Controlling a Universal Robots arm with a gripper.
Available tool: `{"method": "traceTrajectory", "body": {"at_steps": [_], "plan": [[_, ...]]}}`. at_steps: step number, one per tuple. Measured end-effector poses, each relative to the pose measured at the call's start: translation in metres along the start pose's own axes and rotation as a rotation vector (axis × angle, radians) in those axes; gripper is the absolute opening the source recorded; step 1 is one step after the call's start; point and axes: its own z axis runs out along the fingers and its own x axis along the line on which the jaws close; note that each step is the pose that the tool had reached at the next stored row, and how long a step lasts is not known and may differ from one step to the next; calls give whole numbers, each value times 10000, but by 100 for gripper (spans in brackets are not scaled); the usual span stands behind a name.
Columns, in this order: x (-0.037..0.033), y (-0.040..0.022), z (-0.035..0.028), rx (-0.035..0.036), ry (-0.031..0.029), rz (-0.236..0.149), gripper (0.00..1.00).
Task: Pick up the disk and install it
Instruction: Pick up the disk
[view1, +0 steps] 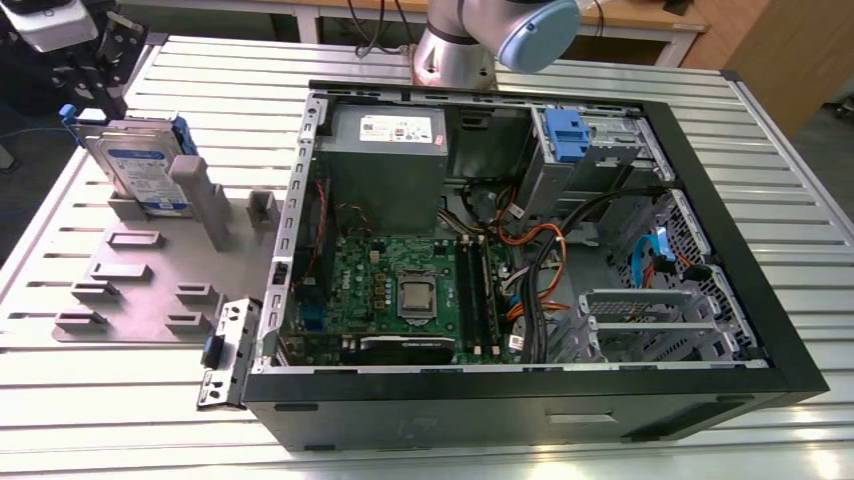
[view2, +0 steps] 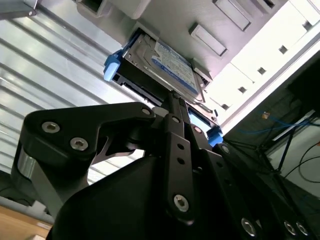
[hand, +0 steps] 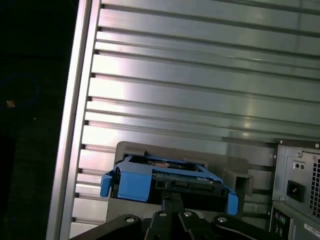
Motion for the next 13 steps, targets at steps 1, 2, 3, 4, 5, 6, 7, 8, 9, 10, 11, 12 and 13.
{"method": "traceTrajectory", "body": {"at_steps": [1,2,3,4,5,6,7,8,9,10,11,12,13], "plan": [[0,0,0,-4,8,-178,11],[0,0,0,-9,16,-359,11],[0,0,0,-13,24,-537,11],[0,0,0,-18,33,-718,11],[0,0,0,-22,41,-897,11],[0,0,0,-26,49,-1077,11],[0,0,0,-31,58,-1274,11],[0,0,0,-35,66,-1446,11],[0,0,0,-40,74,-1627,11],[0,0,0,-44,82,-1806,11],[0,0,0,-48,90,-1986,11],[0,0,0,-53,98,-2166,11],[0,0,0,-57,106,-2345,11]]}}
